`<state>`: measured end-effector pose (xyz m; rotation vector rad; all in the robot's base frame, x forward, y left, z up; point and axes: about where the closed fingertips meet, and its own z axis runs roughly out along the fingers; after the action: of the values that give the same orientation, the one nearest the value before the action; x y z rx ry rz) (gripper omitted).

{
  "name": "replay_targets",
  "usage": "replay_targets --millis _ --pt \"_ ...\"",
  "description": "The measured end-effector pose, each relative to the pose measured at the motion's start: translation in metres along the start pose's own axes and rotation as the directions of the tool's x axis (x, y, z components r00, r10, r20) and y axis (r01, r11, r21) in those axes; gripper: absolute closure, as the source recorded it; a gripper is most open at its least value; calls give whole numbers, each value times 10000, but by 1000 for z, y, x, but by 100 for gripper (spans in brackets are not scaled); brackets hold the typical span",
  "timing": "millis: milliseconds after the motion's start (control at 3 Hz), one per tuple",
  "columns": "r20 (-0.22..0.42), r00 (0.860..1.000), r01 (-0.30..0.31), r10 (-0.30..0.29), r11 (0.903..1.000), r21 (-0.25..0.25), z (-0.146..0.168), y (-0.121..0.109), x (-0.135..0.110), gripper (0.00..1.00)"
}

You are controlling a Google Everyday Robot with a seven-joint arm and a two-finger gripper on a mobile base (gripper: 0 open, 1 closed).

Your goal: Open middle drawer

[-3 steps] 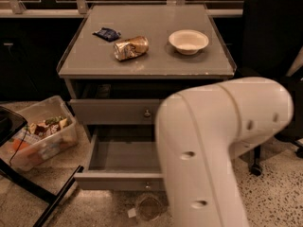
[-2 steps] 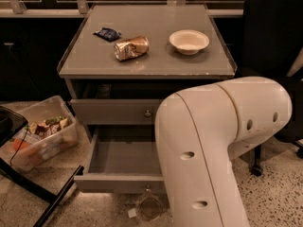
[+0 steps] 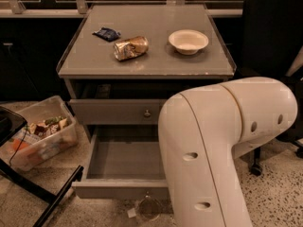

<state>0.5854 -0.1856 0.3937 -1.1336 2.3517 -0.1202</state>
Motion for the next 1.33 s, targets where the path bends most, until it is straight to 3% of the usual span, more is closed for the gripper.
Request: replay_targets --millis 1000,1333 --pt "106 9999 117 -113 9992 -384 8 5 -1 0" --pt "562 9983 157 -167 9997 172 -18 -42 -11 0"
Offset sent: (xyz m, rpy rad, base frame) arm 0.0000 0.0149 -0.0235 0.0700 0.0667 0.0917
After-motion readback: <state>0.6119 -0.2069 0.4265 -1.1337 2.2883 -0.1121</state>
